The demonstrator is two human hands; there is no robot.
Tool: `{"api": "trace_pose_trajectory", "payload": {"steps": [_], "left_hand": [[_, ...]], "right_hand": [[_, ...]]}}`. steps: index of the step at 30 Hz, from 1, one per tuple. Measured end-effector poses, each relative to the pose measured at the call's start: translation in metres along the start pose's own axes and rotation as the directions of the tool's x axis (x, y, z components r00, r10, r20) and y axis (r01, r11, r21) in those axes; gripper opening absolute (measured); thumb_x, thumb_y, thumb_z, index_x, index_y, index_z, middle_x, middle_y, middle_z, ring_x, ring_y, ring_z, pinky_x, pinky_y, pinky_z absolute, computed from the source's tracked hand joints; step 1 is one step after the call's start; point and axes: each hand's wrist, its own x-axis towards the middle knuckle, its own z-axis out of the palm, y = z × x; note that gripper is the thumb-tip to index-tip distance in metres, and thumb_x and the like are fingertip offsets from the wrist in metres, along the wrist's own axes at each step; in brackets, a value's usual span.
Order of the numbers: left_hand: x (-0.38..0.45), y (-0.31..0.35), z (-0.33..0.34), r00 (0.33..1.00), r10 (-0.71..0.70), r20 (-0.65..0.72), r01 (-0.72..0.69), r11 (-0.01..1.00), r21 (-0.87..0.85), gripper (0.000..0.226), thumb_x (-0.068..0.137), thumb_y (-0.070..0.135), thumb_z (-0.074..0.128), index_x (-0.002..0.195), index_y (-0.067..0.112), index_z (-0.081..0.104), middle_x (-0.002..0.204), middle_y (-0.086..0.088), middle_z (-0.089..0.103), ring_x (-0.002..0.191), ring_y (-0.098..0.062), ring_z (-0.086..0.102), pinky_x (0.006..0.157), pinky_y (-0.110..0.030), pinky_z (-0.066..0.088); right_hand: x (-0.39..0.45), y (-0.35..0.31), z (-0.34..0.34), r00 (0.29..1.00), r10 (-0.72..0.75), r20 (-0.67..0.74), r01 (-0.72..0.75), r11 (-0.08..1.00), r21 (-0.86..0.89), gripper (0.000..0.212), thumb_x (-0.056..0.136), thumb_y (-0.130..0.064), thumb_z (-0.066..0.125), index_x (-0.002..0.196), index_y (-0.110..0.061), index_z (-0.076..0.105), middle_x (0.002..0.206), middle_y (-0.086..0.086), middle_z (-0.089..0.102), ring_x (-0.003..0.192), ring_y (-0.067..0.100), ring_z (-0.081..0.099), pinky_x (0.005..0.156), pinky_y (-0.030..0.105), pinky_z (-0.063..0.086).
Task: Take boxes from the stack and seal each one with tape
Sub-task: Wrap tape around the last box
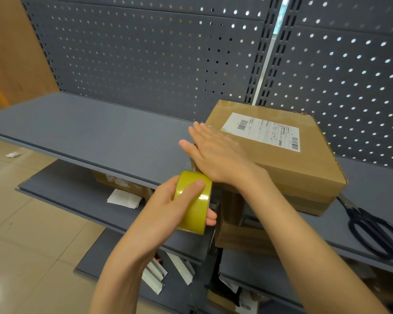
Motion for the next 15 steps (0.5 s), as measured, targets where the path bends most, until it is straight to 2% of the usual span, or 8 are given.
{"api": "trace_pose_trajectory", "payload": {"steps": [6, 11, 15], "left_hand": [[-0.002, -0.002, 0.003, 0.999, -0.004, -0.04, 0.003, 0.999, -0.039, 0.012, 0.095, 0.019, 0.051, 0.097, 0.011, 0.061, 0.065, -0.017, 0.07, 0.055, -0.023, 0.068, 0.059, -0.031, 0.058], [-0.009, -0.018, 0.003, 0.994, -0.066, -0.088, 0.061, 0.996, -0.068, 0.018, 0.094, 0.024, 0.053, 0.096, 0.008, 0.06, 0.055, -0.011, 0.066, 0.047, -0.017, 0.064, 0.047, -0.025, 0.054], [-0.007, -0.026, 0.006, 0.991, -0.056, -0.12, 0.051, 0.998, -0.045, 0.022, 0.093, 0.028, 0.055, 0.097, 0.007, 0.059, 0.059, -0.013, 0.067, 0.05, -0.02, 0.065, 0.053, -0.029, 0.057]], "right_hand": [[0.003, 0.001, 0.001, 1.0, -0.014, 0.017, 0.015, 0.998, -0.065, 0.062, 0.103, -0.046, 0.015, 0.153, -0.01, 0.009, 0.161, 0.005, 0.002, 0.148, 0.013, 0.0, 0.115, 0.024, 0.0], [0.002, 0.001, 0.002, 1.0, 0.0, 0.005, 0.001, 0.999, -0.053, 0.063, 0.103, -0.047, 0.015, 0.153, -0.011, 0.008, 0.161, 0.003, 0.001, 0.148, 0.012, 0.0, 0.116, 0.025, 0.002], [0.001, 0.001, 0.004, 1.0, 0.004, -0.017, -0.005, 0.998, -0.058, 0.063, 0.103, -0.048, 0.015, 0.153, -0.012, 0.008, 0.161, 0.002, 0.002, 0.148, 0.013, 0.001, 0.116, 0.027, 0.004]]}}
